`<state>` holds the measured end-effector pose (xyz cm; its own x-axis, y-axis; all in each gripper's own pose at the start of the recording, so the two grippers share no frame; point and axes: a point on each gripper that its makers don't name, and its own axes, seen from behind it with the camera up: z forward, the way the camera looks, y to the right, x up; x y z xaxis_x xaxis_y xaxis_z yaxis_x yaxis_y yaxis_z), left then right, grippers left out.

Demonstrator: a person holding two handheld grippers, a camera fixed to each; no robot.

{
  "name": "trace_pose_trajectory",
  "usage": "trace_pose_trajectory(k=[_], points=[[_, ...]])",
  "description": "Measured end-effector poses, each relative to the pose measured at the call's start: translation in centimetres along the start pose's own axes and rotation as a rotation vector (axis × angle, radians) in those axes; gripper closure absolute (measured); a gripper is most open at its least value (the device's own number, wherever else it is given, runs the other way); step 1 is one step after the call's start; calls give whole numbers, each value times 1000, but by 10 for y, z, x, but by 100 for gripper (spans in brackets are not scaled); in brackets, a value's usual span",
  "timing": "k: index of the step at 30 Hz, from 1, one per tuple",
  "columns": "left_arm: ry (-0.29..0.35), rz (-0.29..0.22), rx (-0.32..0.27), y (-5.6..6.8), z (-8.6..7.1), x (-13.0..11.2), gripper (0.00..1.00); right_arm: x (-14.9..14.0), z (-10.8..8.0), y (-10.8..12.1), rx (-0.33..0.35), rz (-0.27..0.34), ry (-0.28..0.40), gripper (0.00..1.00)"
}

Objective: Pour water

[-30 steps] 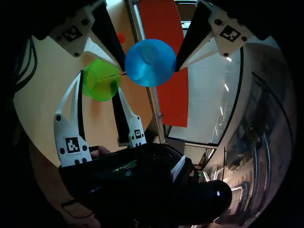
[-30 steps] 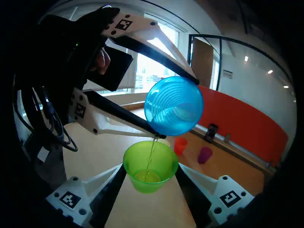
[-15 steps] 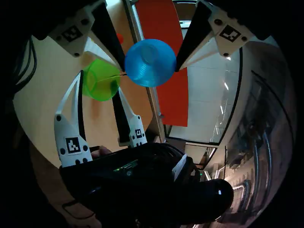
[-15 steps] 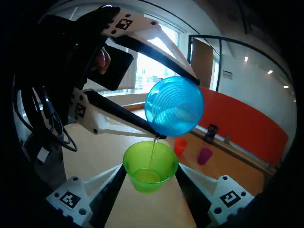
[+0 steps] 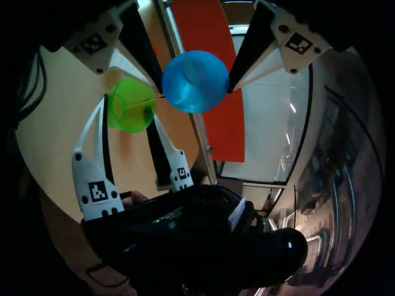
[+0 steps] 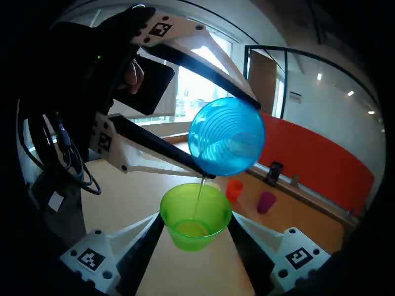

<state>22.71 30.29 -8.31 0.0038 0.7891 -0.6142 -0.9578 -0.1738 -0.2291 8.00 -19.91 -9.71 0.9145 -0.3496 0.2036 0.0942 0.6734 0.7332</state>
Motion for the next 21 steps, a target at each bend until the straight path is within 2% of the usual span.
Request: trace_pose_trajectory(k=[21], points=[[-6, 28, 24, -3, -3, 3, 10, 1, -2, -1, -3, 2, 3, 9]])
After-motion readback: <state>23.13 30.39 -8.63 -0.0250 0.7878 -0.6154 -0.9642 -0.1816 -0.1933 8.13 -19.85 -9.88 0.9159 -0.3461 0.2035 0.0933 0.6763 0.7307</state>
